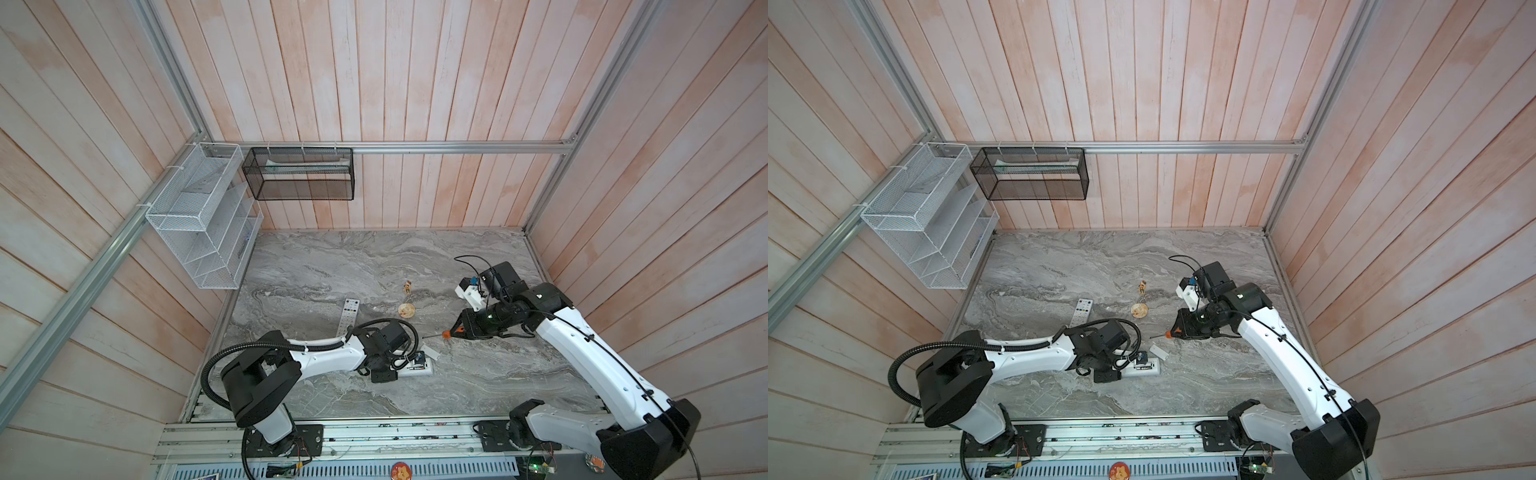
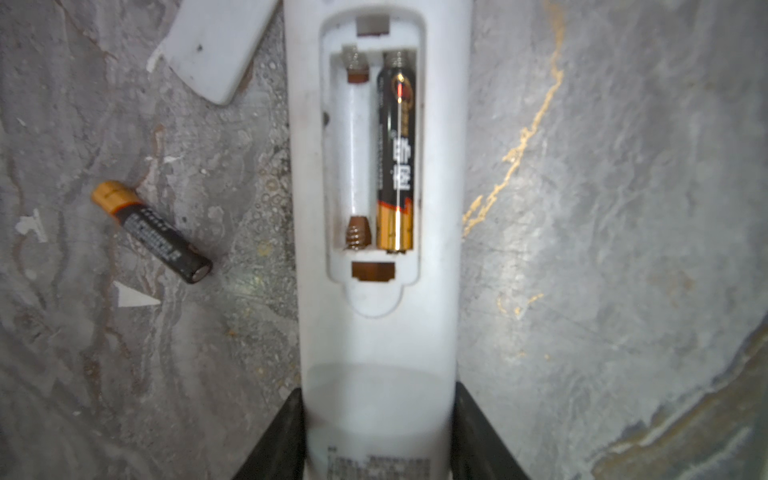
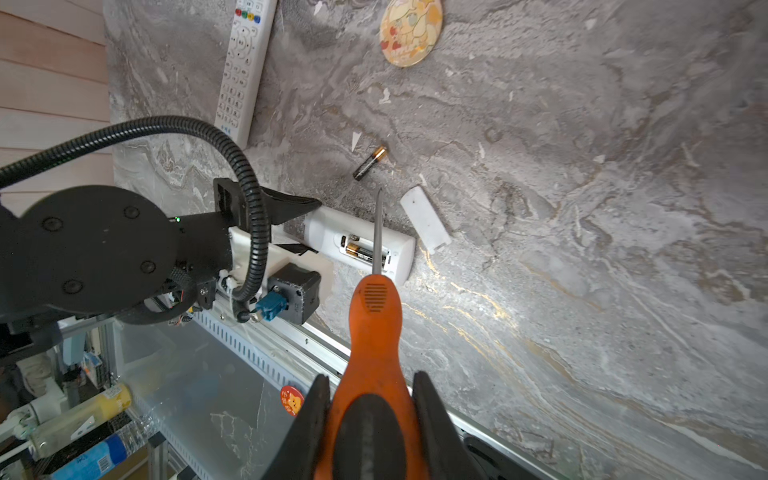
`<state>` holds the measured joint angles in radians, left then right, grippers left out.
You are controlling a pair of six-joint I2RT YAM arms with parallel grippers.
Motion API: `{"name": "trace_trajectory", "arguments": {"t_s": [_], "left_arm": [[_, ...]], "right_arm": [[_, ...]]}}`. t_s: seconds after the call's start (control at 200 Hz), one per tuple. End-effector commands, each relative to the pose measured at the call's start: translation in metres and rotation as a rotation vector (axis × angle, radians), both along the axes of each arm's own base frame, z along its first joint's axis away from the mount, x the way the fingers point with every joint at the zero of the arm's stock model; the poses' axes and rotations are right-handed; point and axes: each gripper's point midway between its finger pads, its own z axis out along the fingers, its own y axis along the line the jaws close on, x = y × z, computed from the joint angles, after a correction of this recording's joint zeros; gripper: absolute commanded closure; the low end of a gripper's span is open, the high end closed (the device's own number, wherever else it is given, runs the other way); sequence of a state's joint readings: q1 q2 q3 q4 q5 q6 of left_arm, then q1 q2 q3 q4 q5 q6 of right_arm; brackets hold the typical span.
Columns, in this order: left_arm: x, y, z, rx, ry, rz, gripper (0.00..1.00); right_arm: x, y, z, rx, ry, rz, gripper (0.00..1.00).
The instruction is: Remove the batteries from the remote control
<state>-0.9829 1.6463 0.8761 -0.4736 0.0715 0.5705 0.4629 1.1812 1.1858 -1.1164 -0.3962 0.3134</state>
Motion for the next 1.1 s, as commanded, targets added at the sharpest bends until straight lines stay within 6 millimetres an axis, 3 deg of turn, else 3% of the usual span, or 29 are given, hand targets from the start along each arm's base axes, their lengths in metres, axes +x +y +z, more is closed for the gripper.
{"name": "trace_trajectory", "arguments": {"t_s": [0.0, 0.25, 0.42, 0.555, 0.605, 0.72, 0.775, 0.905, 1.095], "left_arm": [[-0.027, 0.047, -0.048, 0.207, 0.104, -0.009, 0.85], [-0.026, 0.045, -0.047, 0.203, 0.106, -0.006, 0.85], [-0.025, 0.044, -0.045, 0.201, 0.103, -0.007, 0.85], [-0.025, 0.045, -0.043, 0.204, 0.092, -0.028, 0.84], [-0.023, 0.046, -0.043, 0.207, 0.079, -0.028, 0.75], [-0.012, 0.049, -0.04, 0.218, 0.022, 0.003, 0.36], [-0.008, 0.051, -0.038, 0.222, -0.004, 0.015, 0.26], [-0.005, 0.055, -0.035, 0.223, -0.021, 0.034, 0.23], [-0.008, 0.059, -0.036, 0.229, -0.004, 0.044, 0.23]], "right_arm": [[-0.014, -0.013, 0.005, -0.046, 0.023, -0.004, 1.0], [-0.049, -0.012, -0.005, 0.0, 0.145, -0.001, 1.0], [-0.052, 0.004, -0.005, 0.058, 0.158, 0.027, 1.0], [-0.044, -0.001, -0.011, 0.013, 0.127, 0.012, 1.0], [-0.041, -0.002, -0.012, 0.011, 0.113, 0.009, 1.0], [-0.033, 0.0, -0.014, 0.031, 0.091, 0.002, 1.0], [-0.029, 0.001, -0.013, 0.044, 0.076, -0.001, 1.0], [-0.025, 0.004, -0.01, 0.071, 0.056, 0.005, 1.0], [-0.038, 0.0, -0.011, 0.06, 0.096, 0.025, 1.0]]}}
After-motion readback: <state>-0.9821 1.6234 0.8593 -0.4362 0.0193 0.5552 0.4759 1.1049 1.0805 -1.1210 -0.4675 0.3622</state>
